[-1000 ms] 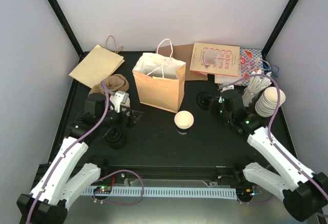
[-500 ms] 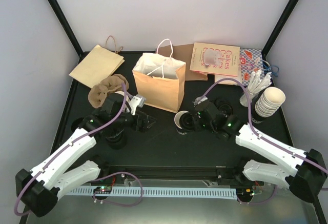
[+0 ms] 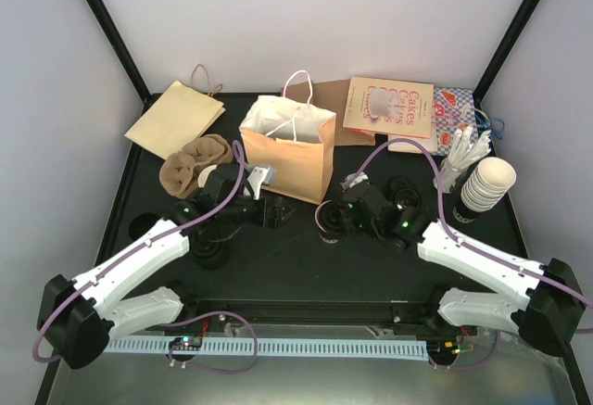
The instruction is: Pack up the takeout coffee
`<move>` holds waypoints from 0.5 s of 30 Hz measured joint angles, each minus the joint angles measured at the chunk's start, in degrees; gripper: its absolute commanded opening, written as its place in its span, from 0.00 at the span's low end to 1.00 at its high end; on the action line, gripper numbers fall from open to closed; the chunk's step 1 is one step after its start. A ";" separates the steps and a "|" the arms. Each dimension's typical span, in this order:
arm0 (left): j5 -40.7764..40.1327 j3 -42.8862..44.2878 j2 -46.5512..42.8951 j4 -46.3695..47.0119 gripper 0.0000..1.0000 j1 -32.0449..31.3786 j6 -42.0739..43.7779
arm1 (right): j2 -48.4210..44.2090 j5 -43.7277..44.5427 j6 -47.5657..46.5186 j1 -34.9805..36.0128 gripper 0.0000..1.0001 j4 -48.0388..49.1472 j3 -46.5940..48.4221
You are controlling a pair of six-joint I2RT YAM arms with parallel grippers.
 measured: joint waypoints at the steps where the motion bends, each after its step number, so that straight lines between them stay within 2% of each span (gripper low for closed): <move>1: 0.02 0.00 0.55 0.70 0.89 -0.04 -0.42 | 0.26 0.09 0.00 0.07 0.01 0.39 0.00; 9: 0.81 -0.09 4.79 6.58 0.82 -0.04 -3.17 | 2.56 0.61 -0.39 0.37 0.01 3.50 0.00; 15: 1.99 -0.28 8.37 9.68 0.81 -0.61 -4.07 | 3.34 0.81 -0.57 0.46 0.01 5.09 0.00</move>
